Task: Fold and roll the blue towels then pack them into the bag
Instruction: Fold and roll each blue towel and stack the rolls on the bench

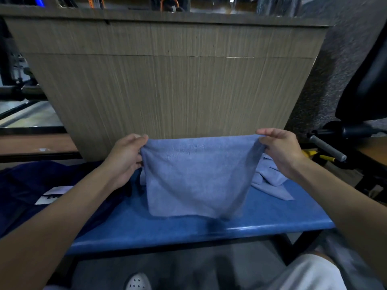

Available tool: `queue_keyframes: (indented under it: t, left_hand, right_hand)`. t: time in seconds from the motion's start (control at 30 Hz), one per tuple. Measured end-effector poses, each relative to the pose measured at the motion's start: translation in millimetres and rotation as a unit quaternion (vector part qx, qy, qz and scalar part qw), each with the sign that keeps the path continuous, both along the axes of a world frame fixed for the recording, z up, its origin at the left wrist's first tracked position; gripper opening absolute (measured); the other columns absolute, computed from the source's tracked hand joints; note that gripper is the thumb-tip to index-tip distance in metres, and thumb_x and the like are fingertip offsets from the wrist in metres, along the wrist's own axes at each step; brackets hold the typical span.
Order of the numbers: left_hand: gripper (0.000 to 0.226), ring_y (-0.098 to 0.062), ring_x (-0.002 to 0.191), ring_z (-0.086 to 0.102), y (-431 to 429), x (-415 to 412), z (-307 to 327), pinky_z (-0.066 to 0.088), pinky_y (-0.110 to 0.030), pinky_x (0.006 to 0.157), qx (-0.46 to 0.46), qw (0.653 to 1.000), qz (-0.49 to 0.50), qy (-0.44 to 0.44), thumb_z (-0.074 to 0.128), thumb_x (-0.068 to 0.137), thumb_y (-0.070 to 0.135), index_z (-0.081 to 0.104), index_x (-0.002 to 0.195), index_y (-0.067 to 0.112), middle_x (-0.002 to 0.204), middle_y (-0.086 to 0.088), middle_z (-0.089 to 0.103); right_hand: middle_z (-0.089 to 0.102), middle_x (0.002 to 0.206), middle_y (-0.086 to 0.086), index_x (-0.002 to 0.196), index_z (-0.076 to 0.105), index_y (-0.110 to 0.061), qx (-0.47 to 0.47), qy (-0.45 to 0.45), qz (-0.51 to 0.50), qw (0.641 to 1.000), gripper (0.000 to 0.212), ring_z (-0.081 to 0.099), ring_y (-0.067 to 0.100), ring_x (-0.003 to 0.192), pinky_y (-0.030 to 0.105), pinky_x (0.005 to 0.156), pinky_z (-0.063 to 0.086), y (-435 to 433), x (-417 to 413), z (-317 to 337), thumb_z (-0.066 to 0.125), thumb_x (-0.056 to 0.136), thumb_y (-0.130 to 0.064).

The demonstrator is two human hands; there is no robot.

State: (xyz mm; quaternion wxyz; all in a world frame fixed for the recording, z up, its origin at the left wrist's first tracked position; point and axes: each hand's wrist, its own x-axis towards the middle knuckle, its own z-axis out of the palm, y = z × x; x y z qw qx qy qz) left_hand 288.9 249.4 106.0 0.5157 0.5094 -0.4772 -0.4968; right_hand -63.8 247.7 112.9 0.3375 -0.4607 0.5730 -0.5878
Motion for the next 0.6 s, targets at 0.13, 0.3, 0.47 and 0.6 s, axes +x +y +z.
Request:
queue_keyframes:
  t: [0.13,0.3,0.47,0.6]
  left_hand:
    - [0.013,-0.011,0.069,0.061,-2,0,2,0.05,-0.029,0.068,-0.057,0.998,0.022,-0.023,0.056,0.099,0.016,0.059,0.088,0.022,0.084,0.0,0.065]
    - [0.021,-0.014,0.095,0.07,2,2,5,0.052,-0.028,0.082,-0.107,0.989,-0.011,-0.099,0.058,0.097,0.01,0.068,0.111,0.022,0.102,-0.001,0.075]
    - [0.017,-0.002,0.084,0.07,5,4,13,0.05,-0.012,0.071,-0.139,0.977,0.001,-0.161,0.065,0.093,0.011,0.069,0.107,0.02,0.088,0.008,0.076]
    - [0.014,-0.002,0.081,0.07,4,7,15,0.049,-0.013,0.074,-0.152,0.969,0.028,-0.193,0.07,0.089,0.012,0.071,0.1,0.019,0.084,0.009,0.076]
  right_hand:
    - [0.06,0.084,0.009,0.112,0.062,0.0,0.018,0.006,0.044,0.999,0.023,0.057,0.019,0.085,0.03,0.077,0.048,1,-3,2,0.055,0.091,0.005]
    - [0.062,0.095,0.006,0.122,0.059,-0.004,0.028,0.119,0.064,0.99,0.039,0.058,0.017,0.094,0.028,0.082,0.048,1,-7,-2,0.057,0.087,0.011]
    - [0.057,0.072,-0.005,0.101,0.065,-0.013,0.013,0.232,0.044,0.972,0.028,0.052,0.004,0.069,0.011,0.061,0.044,1,-10,-3,0.051,0.091,0.009]
    - [0.052,0.05,-0.016,0.075,0.065,-0.009,-0.001,0.235,0.031,0.971,0.028,0.046,-0.002,0.051,0.005,0.048,0.035,1,-14,0,0.05,0.093,0.007]
